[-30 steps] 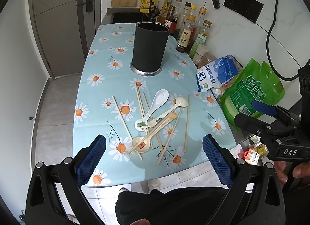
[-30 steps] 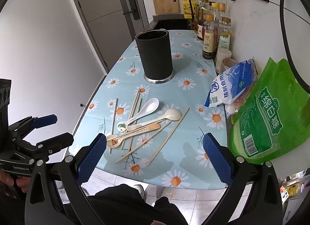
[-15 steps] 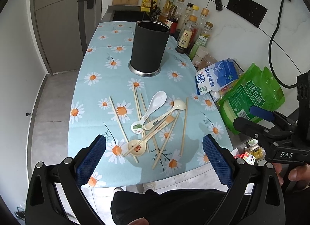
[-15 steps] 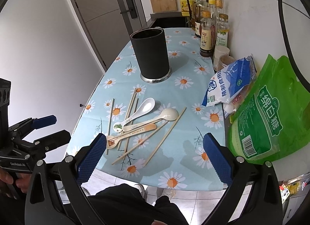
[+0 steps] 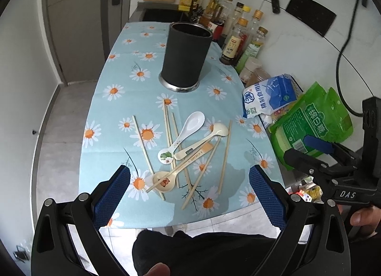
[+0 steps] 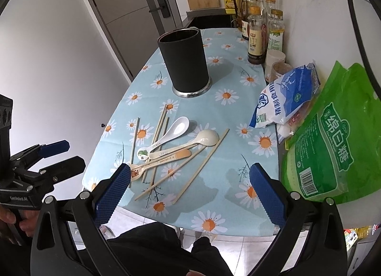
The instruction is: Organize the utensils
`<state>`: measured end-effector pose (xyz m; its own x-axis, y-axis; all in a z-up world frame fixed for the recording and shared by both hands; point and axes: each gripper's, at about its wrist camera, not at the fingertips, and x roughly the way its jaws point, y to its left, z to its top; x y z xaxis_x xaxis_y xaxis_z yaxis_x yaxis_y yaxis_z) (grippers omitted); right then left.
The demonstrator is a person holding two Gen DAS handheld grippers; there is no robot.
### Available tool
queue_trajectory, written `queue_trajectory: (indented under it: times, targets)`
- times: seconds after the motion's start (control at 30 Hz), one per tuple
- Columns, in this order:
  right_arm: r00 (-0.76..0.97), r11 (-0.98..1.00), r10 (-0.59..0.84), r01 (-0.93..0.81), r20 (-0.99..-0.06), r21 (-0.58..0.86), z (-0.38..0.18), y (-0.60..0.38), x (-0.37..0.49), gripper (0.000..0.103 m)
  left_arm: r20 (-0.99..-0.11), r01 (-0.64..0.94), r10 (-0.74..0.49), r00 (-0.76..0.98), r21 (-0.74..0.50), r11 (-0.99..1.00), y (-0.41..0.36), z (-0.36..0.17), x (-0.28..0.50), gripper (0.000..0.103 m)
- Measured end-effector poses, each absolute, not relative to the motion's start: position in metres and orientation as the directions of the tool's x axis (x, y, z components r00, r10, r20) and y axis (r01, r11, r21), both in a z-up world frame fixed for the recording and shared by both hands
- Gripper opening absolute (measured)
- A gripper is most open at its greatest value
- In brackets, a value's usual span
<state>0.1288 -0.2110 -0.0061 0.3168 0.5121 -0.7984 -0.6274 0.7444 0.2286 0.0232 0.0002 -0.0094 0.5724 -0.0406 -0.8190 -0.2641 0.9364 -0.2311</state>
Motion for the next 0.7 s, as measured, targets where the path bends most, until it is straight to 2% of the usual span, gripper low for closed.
queue_trajectory:
  times: [0.2, 0.6, 0.7]
  targets:
    - [0.29, 0.738, 0.514, -0.629, -0.807, 0.244, -0.009, -0.212, 0.137, 0.099, -0.829, -0.309, -0.023, 0.559, -0.234, 0.922, 0.004, -0.012, 0.025, 0.096]
    - [0.252, 0.747, 0.514, -0.601, -0.82, 0.284, -0.014, -0.203, 0.15, 0.099, -0.845, -0.295, -0.057, 0.532, -0.248, 0.923, 0.012, -0.021, 0.037, 0.096]
    - [0.288, 0.776, 0.497, -0.57, -0.819, 0.27, -0.013, -0.204, 0.155, 0.099, -0.848, -0.299, -0.132, 0.513, -0.321, 0.899, 0.023, -0.035, 0.04, 0.096]
